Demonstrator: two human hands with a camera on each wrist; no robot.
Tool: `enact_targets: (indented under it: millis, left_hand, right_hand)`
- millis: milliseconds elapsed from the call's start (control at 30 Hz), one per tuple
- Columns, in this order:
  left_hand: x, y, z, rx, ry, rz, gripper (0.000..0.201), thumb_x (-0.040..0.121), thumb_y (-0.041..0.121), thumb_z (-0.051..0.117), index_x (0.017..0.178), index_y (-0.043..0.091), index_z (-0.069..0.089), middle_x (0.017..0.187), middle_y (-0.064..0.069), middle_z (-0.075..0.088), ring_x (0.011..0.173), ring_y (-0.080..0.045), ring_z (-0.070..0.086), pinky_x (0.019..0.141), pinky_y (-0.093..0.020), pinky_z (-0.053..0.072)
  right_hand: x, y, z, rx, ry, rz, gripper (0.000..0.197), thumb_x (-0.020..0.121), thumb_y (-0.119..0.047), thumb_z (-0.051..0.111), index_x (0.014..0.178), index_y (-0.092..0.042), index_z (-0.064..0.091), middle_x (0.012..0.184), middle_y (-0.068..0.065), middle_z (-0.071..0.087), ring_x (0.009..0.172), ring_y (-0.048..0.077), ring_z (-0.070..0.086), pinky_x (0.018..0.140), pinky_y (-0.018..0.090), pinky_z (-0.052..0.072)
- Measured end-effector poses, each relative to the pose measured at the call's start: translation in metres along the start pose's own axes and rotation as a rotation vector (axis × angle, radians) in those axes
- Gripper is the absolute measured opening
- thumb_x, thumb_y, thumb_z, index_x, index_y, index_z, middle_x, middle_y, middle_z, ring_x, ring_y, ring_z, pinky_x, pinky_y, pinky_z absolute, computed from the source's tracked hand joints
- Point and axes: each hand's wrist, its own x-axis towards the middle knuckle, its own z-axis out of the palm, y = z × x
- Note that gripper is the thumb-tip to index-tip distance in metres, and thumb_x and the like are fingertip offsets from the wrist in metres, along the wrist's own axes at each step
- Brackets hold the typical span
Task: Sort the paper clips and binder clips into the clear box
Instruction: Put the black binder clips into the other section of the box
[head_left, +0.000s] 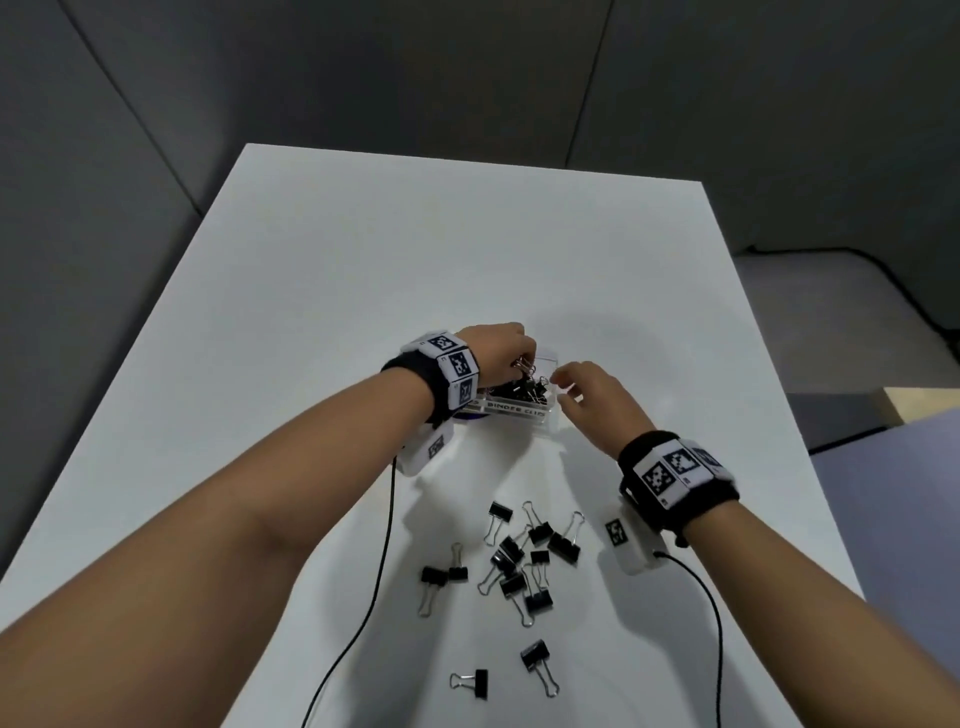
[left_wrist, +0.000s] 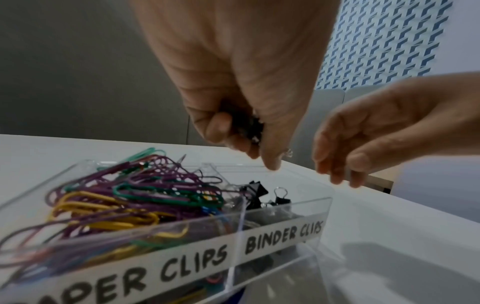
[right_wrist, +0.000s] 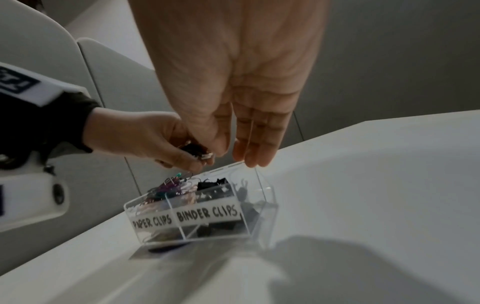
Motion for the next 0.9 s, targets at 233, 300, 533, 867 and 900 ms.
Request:
enact_targets:
  millis: [233,300,533,867,900]
  left_hand:
    - [-0.011,0.001,0.005,-0.140,0.029,0.013,0.042,0.090,0.020,0.058,0.131,0.015,0.050,0.132,-0.008,0.048,0.114,-0.025,0.057,0.093,-0.036,0.044]
    - [-0.029,0.000,0.008,-0.096,0.038,0.028,0.032,0.090,0.019,0.056,0.122,0.016,0.057,0.124,-0.006,0.054,0.111,-0.025,0.058,0.090,-0.034,0.045]
    - [-0.129,-0.002,0.058,-0.008,-0.326,0.101,0.030,0.093,0.028,0.053,0.122,0.022,0.053,0.121,0.000,0.057,0.092,-0.010,0.053,0.084,-0.022,0.043]
    - [-0.181,0.016,0.109,0.072,-0.329,0.173,0.046,0.094,0.020,0.051,0.138,0.027,0.042,0.140,-0.001,0.040,0.123,-0.023,0.048,0.092,-0.034,0.045]
    - [-0.181,0.017,0.111,0.057,-0.310,0.157,0.044,0.094,0.020,0.051,0.137,0.024,0.043,0.139,-0.003,0.041,0.122,-0.024,0.048,0.092,-0.035,0.045]
  right_hand:
    - [-0.041,0.015,0.012,-0.070,-0.106,0.067,0.024,0.091,-0.010,0.048,0.114,-0.012,0.058,0.110,0.007,0.060,0.096,0.023,0.059,0.085,0.034,0.047]
    - [-0.052,0.017,0.013,-0.111,-0.166,0.074,0.023,0.092,-0.013,0.050,0.113,-0.013,0.058,0.111,0.006,0.062,0.095,0.021,0.059,0.085,0.033,0.047]
    - [-0.099,0.020,0.035,-0.279,-0.373,-0.067,0.037,0.093,-0.030,0.051,0.129,-0.023,0.050,0.129,0.002,0.053,0.116,0.021,0.051,0.095,0.033,0.043]
    - [-0.129,0.018,0.057,-0.474,-0.268,-0.133,0.033,0.094,-0.016,0.048,0.127,-0.016,0.051,0.129,0.004,0.055,0.114,0.025,0.049,0.093,0.031,0.042]
    - [-0.129,0.018,0.058,-0.461,-0.266,-0.107,0.032,0.093,-0.015,0.049,0.125,-0.015,0.051,0.127,0.006,0.054,0.114,0.025,0.049,0.092,0.031,0.042]
